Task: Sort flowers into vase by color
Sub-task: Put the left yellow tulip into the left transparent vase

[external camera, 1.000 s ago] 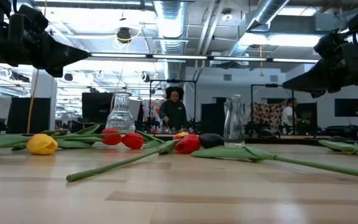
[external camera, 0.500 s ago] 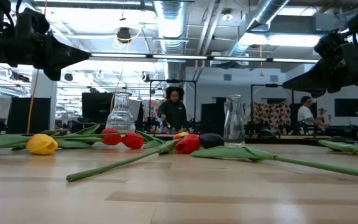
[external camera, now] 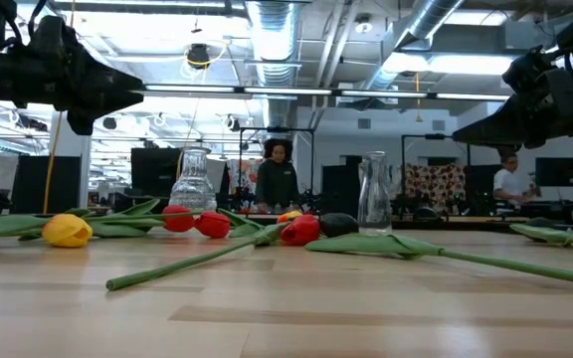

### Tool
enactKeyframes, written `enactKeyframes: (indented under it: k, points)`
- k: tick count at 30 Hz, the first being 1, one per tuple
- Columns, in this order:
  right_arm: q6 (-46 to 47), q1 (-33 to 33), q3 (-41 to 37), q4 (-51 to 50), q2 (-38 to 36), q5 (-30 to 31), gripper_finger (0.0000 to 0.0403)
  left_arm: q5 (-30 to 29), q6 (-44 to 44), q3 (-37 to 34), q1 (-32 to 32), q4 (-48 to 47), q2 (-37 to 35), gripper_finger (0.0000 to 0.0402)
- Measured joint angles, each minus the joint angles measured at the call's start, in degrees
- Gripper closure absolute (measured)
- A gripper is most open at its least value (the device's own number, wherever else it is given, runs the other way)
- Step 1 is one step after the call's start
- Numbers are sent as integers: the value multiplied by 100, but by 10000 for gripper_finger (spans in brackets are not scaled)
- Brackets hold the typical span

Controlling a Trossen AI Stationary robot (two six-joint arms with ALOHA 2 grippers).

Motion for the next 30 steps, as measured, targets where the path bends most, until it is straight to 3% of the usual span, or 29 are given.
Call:
enactKeyframes:
  k: [7,19,24,30]
  points:
    - [2,0,0,59,0,1,367,-153,-227,18,0,7,0,165]
    - [2,2,2,113,2,15,367,-218,235,885,0,-340,750,161]
    - [2,0,2,125,0,15,367,-104,277,1615,0,-1374,1414,162]
    - [1,0,2,132,0,15,367,145,291,2869,-2,-3276,2290,162]
